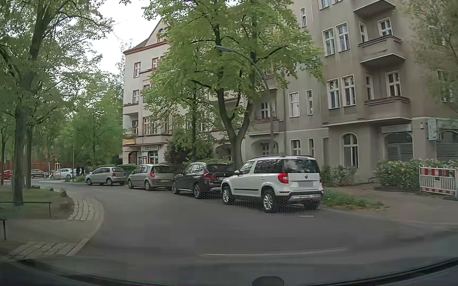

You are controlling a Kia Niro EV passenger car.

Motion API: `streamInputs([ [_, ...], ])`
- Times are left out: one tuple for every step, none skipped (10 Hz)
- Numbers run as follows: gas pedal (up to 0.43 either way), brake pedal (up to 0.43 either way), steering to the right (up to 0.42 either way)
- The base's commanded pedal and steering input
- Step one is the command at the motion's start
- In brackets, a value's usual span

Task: Follow the waypoints while adhering to traffic rules and regulations

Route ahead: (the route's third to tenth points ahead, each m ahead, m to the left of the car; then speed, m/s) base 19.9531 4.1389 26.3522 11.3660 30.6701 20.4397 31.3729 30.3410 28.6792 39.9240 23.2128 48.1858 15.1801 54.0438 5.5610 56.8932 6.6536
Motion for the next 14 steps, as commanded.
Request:
streamInputs([
  [0.331, 0.018, -0.185],
  [0.331, 0.018, -0.184],
  [0.331, 0.018, -0.182],
  [0.331, 0.018, -0.177],
  [0.331, 0.018, -0.174],
  [0.331, 0.018, -0.172],
  [0.331, 0.018, -0.171],
  [0.331, 0.018, -0.171],
  [0.331, 0.018, -0.171],
  [0.319, 0.018, -0.171],
  [0.319, 0.018, -0.171],
  [0.319, 0.018, -0.171],
  [0.299, 0.018, -0.171],
  [0.287, 0.018, -0.171],
])
